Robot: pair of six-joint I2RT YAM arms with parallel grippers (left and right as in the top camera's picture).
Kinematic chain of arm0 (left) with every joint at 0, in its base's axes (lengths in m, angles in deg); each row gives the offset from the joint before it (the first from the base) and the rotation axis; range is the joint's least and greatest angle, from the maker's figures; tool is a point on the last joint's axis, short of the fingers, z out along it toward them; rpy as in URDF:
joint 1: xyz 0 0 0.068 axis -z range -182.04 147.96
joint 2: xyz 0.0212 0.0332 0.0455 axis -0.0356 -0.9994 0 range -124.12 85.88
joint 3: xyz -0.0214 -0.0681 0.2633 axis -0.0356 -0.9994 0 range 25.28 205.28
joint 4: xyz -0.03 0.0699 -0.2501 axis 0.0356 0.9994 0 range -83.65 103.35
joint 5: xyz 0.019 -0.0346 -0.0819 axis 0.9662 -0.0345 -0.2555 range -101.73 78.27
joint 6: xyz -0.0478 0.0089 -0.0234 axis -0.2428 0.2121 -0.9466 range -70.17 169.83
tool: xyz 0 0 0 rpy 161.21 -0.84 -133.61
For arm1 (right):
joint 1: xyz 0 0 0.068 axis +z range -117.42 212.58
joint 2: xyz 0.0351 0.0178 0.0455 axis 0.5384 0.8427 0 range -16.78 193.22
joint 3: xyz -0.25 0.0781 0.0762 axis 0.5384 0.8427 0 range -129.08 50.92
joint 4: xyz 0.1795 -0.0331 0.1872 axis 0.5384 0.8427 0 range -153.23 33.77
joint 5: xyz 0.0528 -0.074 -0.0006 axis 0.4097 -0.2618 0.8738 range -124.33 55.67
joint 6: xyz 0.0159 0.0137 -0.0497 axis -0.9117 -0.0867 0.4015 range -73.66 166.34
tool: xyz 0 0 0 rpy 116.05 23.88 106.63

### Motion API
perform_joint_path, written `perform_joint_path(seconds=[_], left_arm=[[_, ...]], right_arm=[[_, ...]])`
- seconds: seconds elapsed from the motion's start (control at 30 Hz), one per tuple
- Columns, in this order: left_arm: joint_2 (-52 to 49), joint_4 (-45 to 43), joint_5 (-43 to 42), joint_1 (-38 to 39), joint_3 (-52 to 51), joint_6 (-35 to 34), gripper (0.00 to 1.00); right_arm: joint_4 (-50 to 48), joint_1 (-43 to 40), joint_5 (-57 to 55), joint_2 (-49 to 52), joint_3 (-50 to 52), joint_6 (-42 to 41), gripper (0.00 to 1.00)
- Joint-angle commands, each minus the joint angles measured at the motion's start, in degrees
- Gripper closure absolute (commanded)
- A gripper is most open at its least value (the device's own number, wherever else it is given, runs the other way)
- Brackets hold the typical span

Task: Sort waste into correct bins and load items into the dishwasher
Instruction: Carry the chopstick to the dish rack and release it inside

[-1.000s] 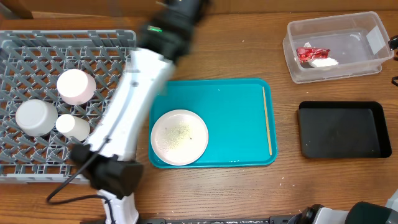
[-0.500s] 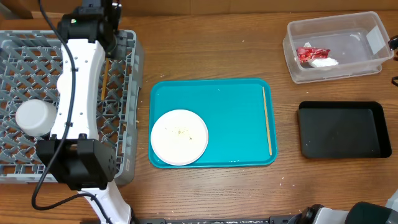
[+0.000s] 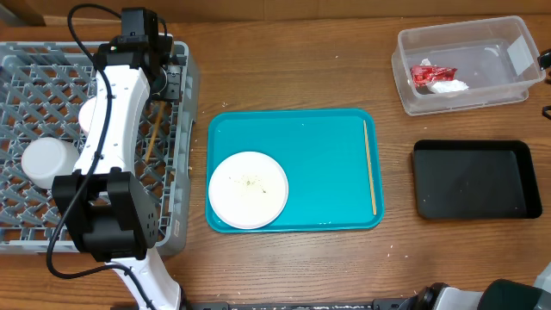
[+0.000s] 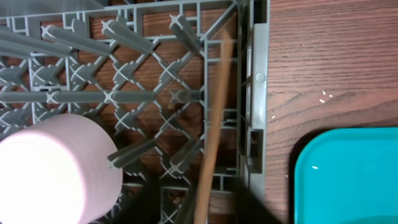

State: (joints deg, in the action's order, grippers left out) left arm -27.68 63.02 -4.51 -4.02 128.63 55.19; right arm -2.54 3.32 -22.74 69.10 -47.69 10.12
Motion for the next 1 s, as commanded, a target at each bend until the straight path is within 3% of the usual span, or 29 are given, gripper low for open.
perform_joint_path(seconds=[0.0,0.23,0.47,0.63,0.8,0.97], left_arm=[[-0.2,-0.4,-0.9,0.1,-0.3,-1.8,0.0],[0.1,0.0,-9.7,0.1,-0.1,-7.3,0.0],[0.2,-0.4,-36.3,0.7,0.5,-6.7,0.0],[0.2,0.0,-30.0,6.5,1.7,-8.2,0.0],[0.2,-0.5,-21.6,17.0,1.9,-16.8,0.0],[0.0,-5.8,-7.3,29.7,1.8,-25.3,0.0]], right_arm=[[-0.3,-0.3,-0.4,-0.2,-0.1,0.3,0.0],[-0.3,-0.3,-0.4,-0.2,-0.1,0.3,0.0],[-0.3,-0.3,-0.4,-0.2,-0.1,0.3,0.0],[-0.3,-0.3,-0.4,-0.2,-0.1,0.3,0.0],[-0.3,-0.3,-0.4,-0.2,-0.1,0.3,0.0],[-0.3,-0.3,-0.4,-0.2,-0.1,0.3,0.0]])
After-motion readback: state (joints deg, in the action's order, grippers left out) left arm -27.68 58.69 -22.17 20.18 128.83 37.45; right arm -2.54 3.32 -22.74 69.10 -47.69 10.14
